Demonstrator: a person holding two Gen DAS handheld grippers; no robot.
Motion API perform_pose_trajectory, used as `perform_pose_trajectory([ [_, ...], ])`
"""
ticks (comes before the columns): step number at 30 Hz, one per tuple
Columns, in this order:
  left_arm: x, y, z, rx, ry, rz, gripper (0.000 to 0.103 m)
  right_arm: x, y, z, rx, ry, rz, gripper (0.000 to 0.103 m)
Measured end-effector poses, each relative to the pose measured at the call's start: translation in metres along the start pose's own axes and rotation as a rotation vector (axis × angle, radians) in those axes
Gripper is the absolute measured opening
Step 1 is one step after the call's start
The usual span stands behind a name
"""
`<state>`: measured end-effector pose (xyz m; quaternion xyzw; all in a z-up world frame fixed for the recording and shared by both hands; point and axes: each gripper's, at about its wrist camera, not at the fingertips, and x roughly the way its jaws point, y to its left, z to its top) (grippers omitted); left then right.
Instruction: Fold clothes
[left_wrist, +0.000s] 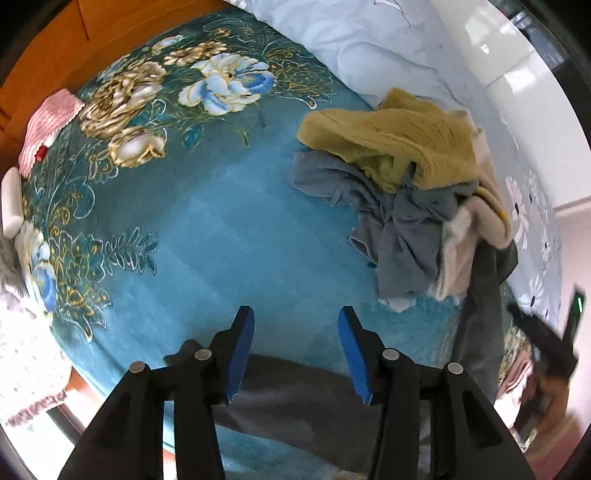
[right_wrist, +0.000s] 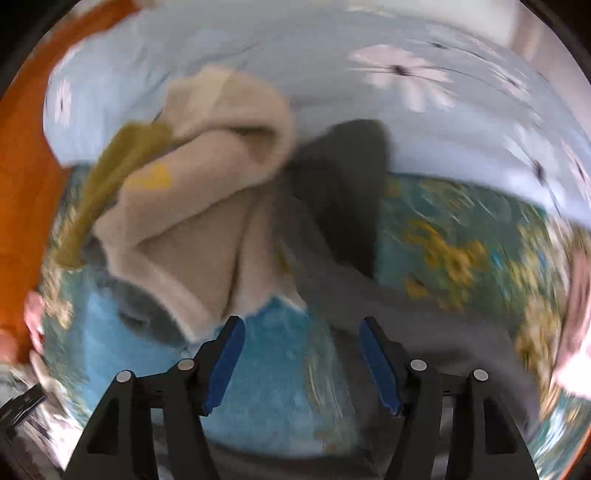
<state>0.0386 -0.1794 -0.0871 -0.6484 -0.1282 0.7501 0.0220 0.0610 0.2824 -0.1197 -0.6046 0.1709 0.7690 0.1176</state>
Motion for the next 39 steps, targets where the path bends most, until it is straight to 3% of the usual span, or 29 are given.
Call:
perform_pose_trajectory([
  [4, 0.008, 0.013, 0.003, -0.043, 0.013, 0.029, 0.049, 0.05, 0.019, 0.033, -0.084, 0.069, -0.101, 0.068],
  [9, 0.02, 0.029, 0.005, -0.118, 0.048, 0.038, 0.049, 0.084, 0.012, 0.046, -0.067, 0.12, -0.169, 0.066],
  [11, 0.024, 0.032, 0.006, -0.138, 0.061, 0.035, 0.049, 0.085, 0.001, 0.046, -0.027, 0.125, -0.187, 0.039],
  [13, 0.027, 0.034, 0.006, -0.162, 0.072, 0.028, 0.049, 0.064, -0.007, 0.039, 0.006, 0.095, -0.138, 0.011],
  [14, 0.026, 0.034, 0.007, -0.169, 0.072, 0.019, 0.049, 0.053, -0.012, 0.035, 0.023, 0.08, -0.114, 0.007],
  [24, 0.005, 0.024, 0.004, -0.16, 0.039, -0.073, 0.049, -0.053, -0.052, -0.001, 0.18, -0.071, 0.138, 0.006],
  [28, -0.003, 0.031, -0.004, -0.184, 0.035, -0.094, 0.049, -0.094, -0.001, -0.028, 0.0, -0.079, 0.308, 0.006],
  [31, -0.01, 0.04, -0.01, -0.202, 0.028, -0.104, 0.049, -0.117, 0.052, -0.057, -0.208, -0.052, 0.467, 0.006],
  [34, -0.013, 0.048, -0.016, -0.21, 0.026, -0.105, 0.049, -0.125, 0.074, -0.079, -0.322, -0.021, 0.57, 0.006],
  [35, -0.012, 0.052, -0.018, -0.217, 0.033, -0.105, 0.049, -0.124, 0.076, -0.083, -0.339, -0.009, 0.58, 0.006],
  [39, -0.007, 0.065, -0.028, -0.247, 0.057, -0.105, 0.049, -0.072, 0.044, -0.076, -0.199, 0.09, 0.387, 0.01],
])
